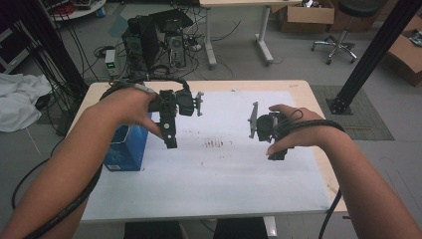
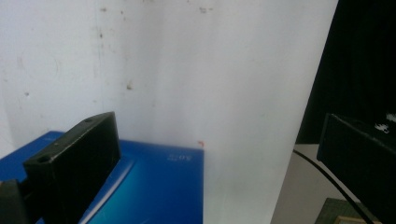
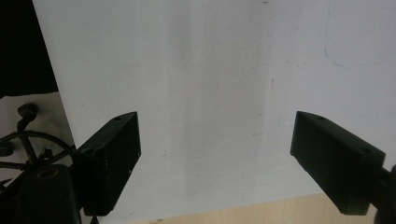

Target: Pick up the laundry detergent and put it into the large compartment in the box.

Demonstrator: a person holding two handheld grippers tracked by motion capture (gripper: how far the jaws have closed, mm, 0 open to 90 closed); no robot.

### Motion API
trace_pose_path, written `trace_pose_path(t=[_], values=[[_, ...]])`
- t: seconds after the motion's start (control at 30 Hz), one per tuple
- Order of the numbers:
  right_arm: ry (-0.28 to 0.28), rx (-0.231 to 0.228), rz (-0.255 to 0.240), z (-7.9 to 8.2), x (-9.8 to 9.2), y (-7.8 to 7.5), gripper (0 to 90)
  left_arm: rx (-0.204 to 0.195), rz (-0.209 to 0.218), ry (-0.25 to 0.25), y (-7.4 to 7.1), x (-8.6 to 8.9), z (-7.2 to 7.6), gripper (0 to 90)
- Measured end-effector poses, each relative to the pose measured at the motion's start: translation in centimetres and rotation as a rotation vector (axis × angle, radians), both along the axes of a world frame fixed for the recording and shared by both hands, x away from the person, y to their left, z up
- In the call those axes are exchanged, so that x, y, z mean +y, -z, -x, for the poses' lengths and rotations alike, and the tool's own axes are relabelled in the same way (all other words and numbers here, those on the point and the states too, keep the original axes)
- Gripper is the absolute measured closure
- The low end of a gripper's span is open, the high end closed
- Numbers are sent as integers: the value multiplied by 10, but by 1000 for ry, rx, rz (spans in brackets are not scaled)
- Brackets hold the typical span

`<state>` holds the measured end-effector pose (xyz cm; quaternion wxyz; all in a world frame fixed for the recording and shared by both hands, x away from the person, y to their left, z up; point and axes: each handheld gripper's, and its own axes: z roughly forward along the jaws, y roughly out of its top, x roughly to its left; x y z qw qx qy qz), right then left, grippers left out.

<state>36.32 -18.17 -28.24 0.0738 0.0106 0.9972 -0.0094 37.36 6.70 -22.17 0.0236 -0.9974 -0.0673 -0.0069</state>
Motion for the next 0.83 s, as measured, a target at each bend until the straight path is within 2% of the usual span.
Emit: trace_pose_path(t=[0.13,0.4,0.83], values=[[2,-1,-1,-3,1,-1,163,-1,19,0,1,-2,-1,1],[-17,-8,-4,-4,5,-2,163,5,26,10,4,-4,-1,1],[-5,-6,-4,-4,4,-1,163,7,24,10,2,-2,-2,1]])
